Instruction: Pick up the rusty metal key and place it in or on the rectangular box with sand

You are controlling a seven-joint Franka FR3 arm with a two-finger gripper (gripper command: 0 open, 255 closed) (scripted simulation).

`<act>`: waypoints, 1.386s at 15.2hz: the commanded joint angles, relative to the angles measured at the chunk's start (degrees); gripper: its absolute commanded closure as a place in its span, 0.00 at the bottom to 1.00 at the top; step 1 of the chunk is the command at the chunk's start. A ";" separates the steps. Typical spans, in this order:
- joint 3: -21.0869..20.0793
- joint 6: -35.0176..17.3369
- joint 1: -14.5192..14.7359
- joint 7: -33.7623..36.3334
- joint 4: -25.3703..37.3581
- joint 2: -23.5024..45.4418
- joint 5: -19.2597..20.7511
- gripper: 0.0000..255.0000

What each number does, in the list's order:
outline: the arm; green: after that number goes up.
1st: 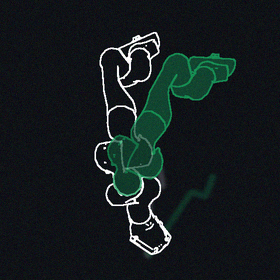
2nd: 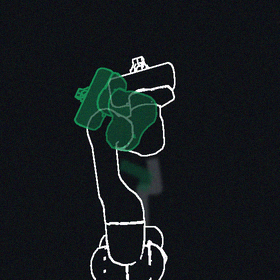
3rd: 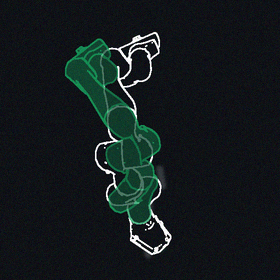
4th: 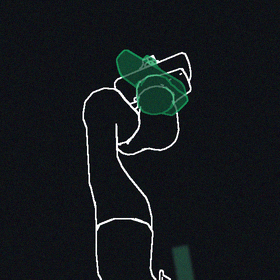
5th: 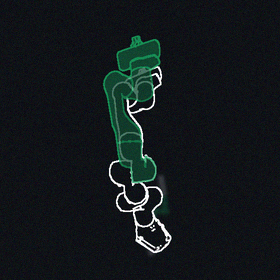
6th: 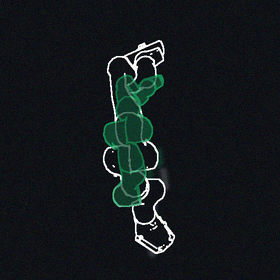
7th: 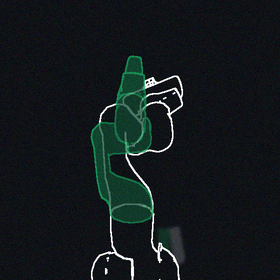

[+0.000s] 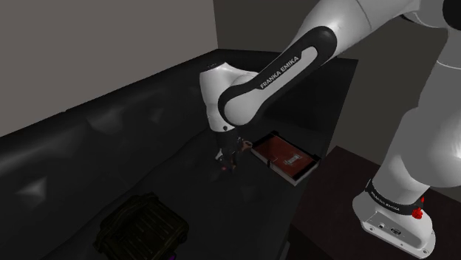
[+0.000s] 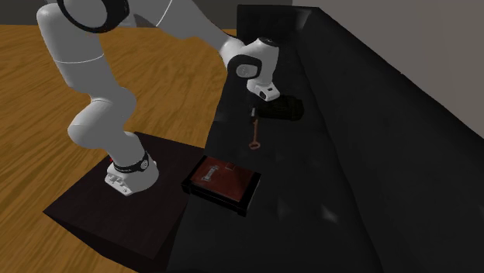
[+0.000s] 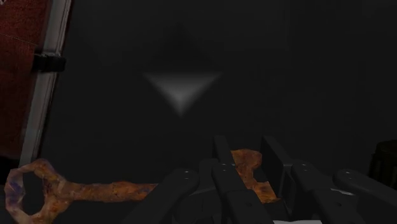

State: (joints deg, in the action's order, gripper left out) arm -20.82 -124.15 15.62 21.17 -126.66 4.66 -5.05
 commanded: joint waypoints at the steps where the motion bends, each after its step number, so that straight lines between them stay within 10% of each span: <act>1: 0.72 -0.54 -1.18 -2.83 -4.12 -3.57 -1.33 1.00; 15: 11.55 0.75 -8.10 -22.48 -27.62 -27.16 -2.90 1.00; 21: 11.19 -5.16 -8.10 -22.59 -29.64 -23.25 -3.03 1.00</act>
State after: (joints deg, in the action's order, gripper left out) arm -9.64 -128.22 7.60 -1.31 -156.10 -19.43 -8.14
